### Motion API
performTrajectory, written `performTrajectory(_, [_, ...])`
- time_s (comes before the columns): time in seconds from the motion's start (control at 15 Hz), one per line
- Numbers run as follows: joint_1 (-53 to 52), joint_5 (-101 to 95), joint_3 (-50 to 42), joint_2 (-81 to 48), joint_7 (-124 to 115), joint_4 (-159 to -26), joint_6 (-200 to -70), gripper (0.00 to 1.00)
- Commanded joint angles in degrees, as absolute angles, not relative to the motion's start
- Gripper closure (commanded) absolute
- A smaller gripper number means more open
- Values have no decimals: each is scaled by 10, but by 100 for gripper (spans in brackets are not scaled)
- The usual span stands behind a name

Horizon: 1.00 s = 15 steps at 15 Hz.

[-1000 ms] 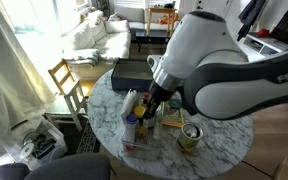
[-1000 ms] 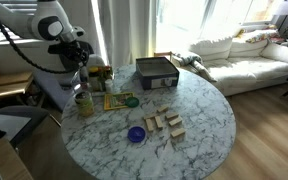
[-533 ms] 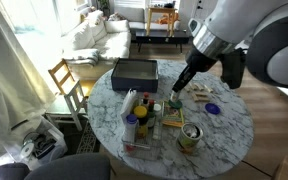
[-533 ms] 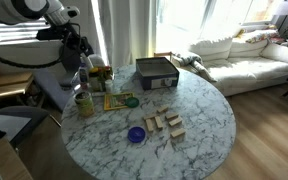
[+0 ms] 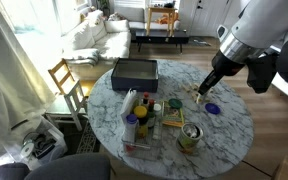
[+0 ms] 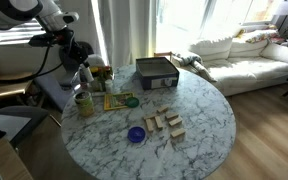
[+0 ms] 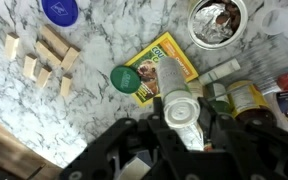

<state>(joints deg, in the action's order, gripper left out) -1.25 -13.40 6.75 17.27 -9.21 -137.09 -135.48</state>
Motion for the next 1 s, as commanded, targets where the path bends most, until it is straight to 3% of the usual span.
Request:
performTrajectory(0.0, [-14,-133,68,171,-92,-1368,-1354,62])
performTrajectory(0.07, [-14,-133,68,171,-92,-1367,-1354,87])
performTrajectory(0.93, [16,-71,-11,8,14,-1427,-1545,87])
